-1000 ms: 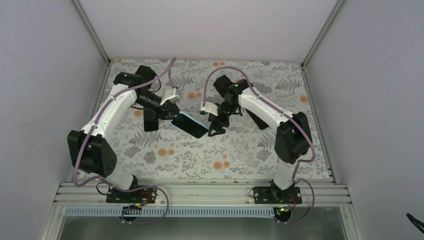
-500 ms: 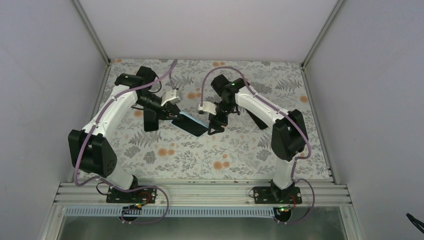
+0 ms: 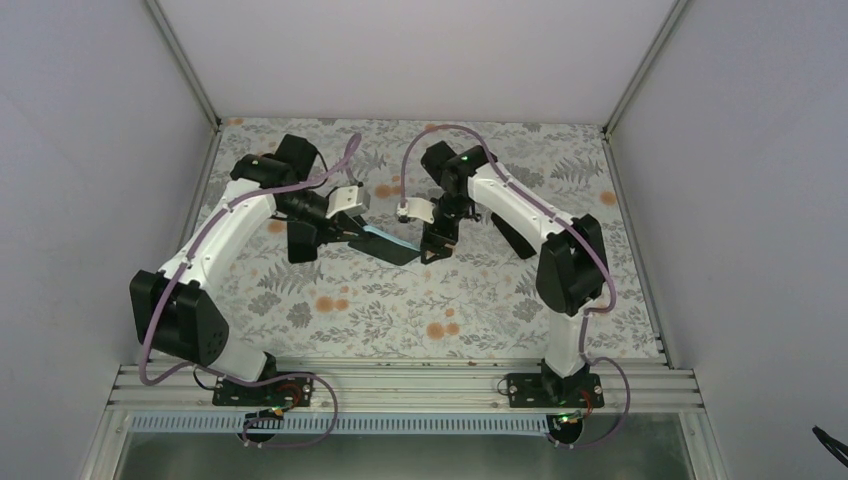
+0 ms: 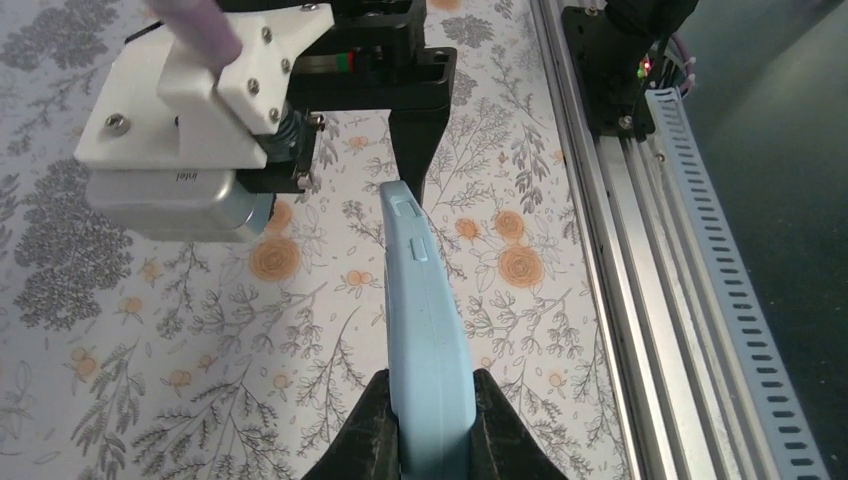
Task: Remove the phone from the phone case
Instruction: Pick up the phone at the center of the board.
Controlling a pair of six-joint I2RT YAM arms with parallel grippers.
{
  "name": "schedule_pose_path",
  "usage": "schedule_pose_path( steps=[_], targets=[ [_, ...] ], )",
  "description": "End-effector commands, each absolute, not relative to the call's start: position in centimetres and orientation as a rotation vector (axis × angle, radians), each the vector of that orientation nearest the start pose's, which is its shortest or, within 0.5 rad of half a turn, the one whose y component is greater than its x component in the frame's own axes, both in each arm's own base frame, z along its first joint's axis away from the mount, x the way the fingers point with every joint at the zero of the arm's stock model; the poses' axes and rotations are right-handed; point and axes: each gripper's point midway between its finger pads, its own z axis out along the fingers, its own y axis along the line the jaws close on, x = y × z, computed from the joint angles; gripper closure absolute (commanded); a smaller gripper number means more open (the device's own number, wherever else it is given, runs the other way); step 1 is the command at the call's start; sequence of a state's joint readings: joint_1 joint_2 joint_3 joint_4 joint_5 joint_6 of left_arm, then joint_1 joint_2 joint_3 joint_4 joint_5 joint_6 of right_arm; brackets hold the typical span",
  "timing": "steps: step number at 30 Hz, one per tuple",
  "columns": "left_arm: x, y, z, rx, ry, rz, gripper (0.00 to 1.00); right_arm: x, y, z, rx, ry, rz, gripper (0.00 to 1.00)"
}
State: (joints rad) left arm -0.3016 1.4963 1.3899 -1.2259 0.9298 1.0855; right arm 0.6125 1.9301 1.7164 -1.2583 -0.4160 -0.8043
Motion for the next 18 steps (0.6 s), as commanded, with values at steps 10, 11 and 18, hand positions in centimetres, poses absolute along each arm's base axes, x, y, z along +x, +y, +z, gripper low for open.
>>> schedule_pose_path(
  steps=[10,11,18],
  targets=[
    [18.0,-23.7,26.3,1.667,1.625,-1.268,0.98,35.1,29.5,15.8,-1.76,2.095,0.521,0.15],
    [18.0,-23.7,26.3,1.666,1.624,-1.269,0.98,35.4,29.4,15.8,-1.754,2.095,0.514,0.15],
    [17.9,-23.7,26.8,1.664,1.596,-1.272,0.98,38.1,29.1,16.5,-1.669,2.104,0.465,0.15]
  ],
)
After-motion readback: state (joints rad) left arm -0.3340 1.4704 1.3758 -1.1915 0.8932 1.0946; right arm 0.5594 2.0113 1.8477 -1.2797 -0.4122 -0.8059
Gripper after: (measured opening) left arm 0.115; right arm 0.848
